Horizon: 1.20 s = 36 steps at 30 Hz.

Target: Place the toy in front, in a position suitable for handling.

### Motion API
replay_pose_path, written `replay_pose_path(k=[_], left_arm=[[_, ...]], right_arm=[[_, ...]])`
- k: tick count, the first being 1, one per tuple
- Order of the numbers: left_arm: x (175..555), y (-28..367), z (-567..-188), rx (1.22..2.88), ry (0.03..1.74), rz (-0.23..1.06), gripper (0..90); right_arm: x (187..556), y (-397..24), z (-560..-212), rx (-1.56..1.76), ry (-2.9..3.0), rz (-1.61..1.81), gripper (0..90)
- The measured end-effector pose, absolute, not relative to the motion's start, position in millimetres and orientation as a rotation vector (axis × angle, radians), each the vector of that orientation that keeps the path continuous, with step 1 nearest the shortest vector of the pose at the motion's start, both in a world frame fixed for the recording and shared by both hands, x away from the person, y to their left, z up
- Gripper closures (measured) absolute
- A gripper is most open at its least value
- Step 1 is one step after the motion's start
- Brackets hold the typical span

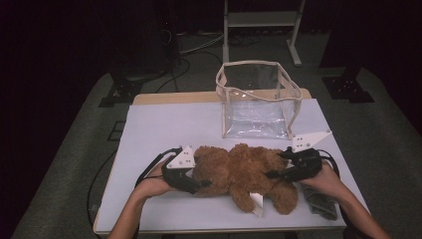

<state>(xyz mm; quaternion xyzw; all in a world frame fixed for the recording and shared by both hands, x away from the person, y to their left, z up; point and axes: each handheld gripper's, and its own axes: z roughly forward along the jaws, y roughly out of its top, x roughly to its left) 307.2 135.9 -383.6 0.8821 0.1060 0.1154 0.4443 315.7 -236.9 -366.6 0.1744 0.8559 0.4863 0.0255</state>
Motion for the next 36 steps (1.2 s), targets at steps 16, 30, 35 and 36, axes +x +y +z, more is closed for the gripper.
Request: replay_pose_path(k=[16,30,35,36], left_arm=[[298,154,-390,2.217,0.294,0.300,28.4],[294,163,-395,2.199,0.310,0.305,23.4],[295,168,-393,2.168,0.312,0.305,19.5],[294,169,-392,2.159,0.315,0.304,19.2]], right_arm=[[321,-217,-385,0.512,2.680,1.543,43.1],[322,-214,-396,0.510,2.680,1.565,36.9],[321,-223,-392,0.540,2.678,1.564,31.8],[321,-225,-391,0.543,2.679,1.567,31.4]])
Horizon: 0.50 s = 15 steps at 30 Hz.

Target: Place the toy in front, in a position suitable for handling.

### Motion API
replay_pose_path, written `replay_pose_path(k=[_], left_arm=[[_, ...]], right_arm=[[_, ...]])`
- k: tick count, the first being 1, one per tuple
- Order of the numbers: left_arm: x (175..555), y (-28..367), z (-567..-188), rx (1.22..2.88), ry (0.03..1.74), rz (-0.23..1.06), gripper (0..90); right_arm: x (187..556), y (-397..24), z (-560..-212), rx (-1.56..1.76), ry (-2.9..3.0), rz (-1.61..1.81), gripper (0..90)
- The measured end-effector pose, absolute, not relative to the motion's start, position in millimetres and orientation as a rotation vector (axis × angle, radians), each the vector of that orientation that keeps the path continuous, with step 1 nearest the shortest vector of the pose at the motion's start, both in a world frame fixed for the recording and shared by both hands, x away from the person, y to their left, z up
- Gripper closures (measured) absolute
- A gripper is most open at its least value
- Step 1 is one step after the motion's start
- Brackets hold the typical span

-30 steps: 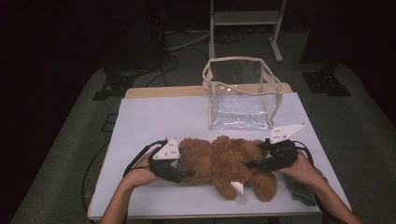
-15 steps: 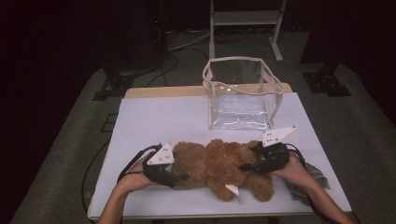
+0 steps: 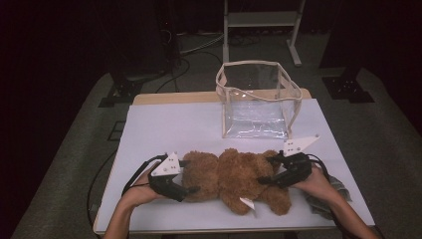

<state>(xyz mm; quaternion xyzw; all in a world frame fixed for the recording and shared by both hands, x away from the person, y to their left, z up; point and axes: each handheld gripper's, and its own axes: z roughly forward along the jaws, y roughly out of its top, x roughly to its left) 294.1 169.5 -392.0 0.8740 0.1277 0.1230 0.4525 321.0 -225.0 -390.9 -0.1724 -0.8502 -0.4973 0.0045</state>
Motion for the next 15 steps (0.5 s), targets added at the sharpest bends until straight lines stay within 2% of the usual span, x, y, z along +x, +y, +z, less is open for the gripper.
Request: replay_pose_path(k=[7,15], left_arm=[[294,178,-388,2.118,0.358,0.313,12.2],[293,184,-383,2.088,0.376,0.331,9.6]], right_arm=[[323,-247,-374,-0.582,-2.624,-1.592,31.1],[334,-263,-343,-0.627,-2.703,-1.587,30.5]])
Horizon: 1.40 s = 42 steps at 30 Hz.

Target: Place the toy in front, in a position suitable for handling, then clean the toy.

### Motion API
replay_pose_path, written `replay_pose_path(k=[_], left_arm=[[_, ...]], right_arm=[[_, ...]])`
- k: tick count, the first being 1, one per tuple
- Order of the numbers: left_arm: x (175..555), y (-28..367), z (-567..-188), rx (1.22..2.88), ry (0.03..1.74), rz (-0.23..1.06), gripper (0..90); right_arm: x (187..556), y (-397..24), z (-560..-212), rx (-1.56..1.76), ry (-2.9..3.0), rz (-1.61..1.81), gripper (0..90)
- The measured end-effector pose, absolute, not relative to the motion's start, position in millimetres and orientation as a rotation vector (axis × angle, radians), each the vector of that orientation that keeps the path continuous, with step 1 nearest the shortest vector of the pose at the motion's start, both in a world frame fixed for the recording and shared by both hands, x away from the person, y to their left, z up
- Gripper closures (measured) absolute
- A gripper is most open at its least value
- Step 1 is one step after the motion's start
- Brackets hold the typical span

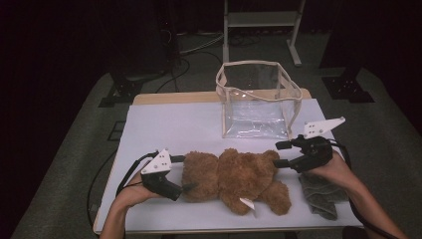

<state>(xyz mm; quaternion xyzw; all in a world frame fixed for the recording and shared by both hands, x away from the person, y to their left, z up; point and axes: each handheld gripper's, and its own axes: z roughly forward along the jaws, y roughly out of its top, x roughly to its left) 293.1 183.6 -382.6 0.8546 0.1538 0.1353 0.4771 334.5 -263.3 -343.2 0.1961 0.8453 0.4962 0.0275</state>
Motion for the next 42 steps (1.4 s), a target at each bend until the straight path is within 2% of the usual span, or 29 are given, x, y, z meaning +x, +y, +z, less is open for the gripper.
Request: replay_pose_path(k=[25,42], left_arm=[[288,218,-386,2.060,0.477,0.372,7.6],[286,226,-382,2.048,0.481,0.379,7.6]], right_arm=[[396,-242,-279,0.510,2.588,1.436,32.4],[406,-216,-271,0.424,2.644,1.397,33.0]])
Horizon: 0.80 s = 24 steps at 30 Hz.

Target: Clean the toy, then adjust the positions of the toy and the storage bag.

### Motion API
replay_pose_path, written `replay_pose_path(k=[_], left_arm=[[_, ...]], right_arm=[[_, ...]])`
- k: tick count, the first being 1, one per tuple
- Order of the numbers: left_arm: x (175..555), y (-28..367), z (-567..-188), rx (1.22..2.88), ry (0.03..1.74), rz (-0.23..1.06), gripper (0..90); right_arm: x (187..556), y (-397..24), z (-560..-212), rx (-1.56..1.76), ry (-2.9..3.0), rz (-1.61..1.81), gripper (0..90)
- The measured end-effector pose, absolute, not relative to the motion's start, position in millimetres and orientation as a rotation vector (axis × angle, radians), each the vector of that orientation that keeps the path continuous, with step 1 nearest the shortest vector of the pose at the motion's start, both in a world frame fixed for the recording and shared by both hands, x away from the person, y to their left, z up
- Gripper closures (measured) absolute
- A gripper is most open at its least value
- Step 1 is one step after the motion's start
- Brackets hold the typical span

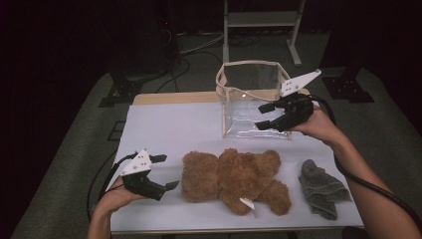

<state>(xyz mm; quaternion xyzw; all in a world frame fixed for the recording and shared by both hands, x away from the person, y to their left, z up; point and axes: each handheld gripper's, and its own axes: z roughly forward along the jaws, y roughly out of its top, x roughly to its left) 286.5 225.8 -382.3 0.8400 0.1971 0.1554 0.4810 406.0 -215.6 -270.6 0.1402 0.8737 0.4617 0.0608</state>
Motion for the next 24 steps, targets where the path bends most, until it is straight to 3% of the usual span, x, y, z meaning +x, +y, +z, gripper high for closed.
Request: replay_pose_path(k=[24], left_arm=[[287,232,-384,2.052,0.481,0.355,7.6]], right_arm=[[443,-204,-250,0.415,2.681,1.302,35.5]])
